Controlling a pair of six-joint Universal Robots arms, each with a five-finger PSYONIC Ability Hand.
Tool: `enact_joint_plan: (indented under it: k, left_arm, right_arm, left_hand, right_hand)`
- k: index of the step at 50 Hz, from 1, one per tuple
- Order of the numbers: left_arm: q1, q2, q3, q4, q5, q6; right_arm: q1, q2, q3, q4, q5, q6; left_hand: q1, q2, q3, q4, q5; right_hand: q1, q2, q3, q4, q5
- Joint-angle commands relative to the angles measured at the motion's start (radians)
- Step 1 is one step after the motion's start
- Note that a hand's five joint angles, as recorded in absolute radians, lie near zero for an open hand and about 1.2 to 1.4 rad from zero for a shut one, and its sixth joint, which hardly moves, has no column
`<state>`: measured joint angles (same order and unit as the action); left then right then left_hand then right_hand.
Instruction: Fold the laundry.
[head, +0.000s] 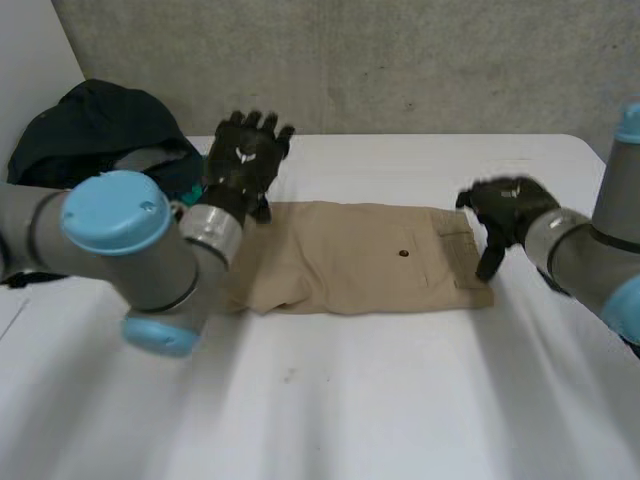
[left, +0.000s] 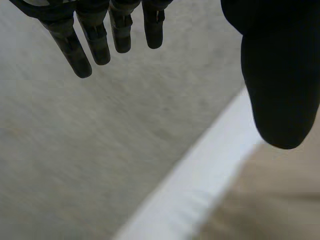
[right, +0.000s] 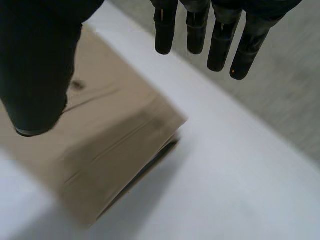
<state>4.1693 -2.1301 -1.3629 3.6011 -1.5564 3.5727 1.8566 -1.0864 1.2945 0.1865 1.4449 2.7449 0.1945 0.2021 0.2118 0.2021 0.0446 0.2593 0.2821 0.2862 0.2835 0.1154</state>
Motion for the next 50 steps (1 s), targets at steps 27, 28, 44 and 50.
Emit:
enact_joint_plan:
  k: [27,28,44,50]
  left_arm:
    - [-0.003,0.162,-0.153,-0.18,0.062,-0.163]
    - [-0.003,0.165,-0.154,-0.18,0.062,-0.163]
    - [0.003,0.242,-0.216,-0.18,0.062,-0.164]
    - [0.015,0.256,-0.222,-0.18,0.055,-0.164]
  right_arm:
    - [-0.117,0.105,0.181,-0.248,-0.066,-0.008]
    - [-0.137,0.089,0.193,-0.236,-0.072,-0.014]
    - [-0.249,-0.129,0.25,-0.209,-0.181,-0.387]
    - [0.045,-0.107,0.2,-0.34,-0.245,-0.409]
  left_hand:
    - [-0.016,-0.024,-0.034,-0.024,-0.041]
    - [-0.016,-0.024,-0.034,-0.024,-0.041]
    - [-0.02,-0.028,-0.037,-0.028,-0.045]
    - [-0.016,-0.024,-0.034,-0.024,-0.041]
  right_hand:
    - [1.137,1.114,1.11,1.113,1.106]
    - [1.137,1.114,1.11,1.113,1.106]
    - [1.137,1.114,1.11,1.113,1.106]
    - [1.137,1.114,1.11,1.113,1.106]
